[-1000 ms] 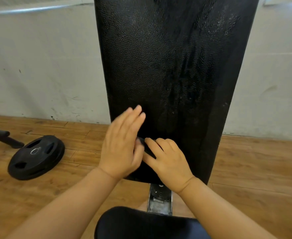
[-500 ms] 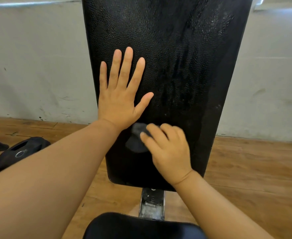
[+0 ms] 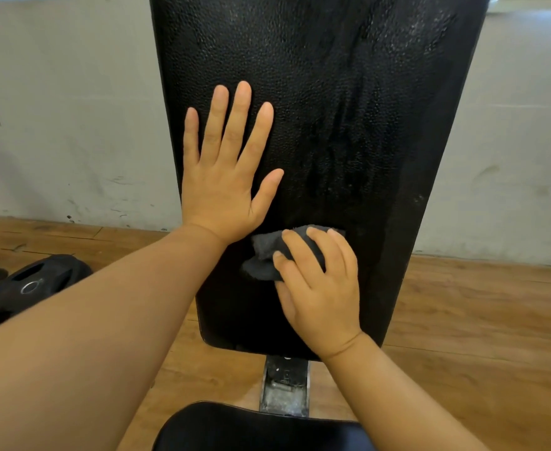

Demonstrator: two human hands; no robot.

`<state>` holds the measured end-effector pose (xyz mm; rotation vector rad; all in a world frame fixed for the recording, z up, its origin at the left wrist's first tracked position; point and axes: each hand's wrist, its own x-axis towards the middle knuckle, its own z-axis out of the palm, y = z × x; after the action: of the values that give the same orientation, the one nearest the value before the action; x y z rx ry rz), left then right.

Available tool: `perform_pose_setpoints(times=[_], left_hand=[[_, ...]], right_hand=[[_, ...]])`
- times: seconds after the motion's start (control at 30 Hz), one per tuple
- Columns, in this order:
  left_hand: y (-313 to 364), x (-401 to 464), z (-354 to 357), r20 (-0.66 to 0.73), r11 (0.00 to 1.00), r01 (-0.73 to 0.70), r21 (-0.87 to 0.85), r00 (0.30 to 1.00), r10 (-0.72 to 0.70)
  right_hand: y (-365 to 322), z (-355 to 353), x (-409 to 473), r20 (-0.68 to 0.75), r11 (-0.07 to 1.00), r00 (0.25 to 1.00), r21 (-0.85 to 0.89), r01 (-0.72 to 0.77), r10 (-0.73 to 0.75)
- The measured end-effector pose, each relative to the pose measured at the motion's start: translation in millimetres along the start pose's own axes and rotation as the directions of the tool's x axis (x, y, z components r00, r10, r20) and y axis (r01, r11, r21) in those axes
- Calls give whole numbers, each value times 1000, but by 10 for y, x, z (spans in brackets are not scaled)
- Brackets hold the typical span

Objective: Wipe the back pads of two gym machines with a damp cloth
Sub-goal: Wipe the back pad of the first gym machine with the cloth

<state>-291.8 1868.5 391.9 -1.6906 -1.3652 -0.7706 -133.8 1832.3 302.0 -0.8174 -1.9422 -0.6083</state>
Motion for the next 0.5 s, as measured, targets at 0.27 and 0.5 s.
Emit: perform_pose_setpoints(times=[0.27,0.5], left_hand=[[-4,-10,14,-3,1000,1,4,1000,-1],[-5,-15,6,-8,1000,6,-13,1000,-7]], right_hand=[[92,-67,92,-51,1000,999,-16,9,-10],[292,-137,574,-227,999,973,13,-42,44]])
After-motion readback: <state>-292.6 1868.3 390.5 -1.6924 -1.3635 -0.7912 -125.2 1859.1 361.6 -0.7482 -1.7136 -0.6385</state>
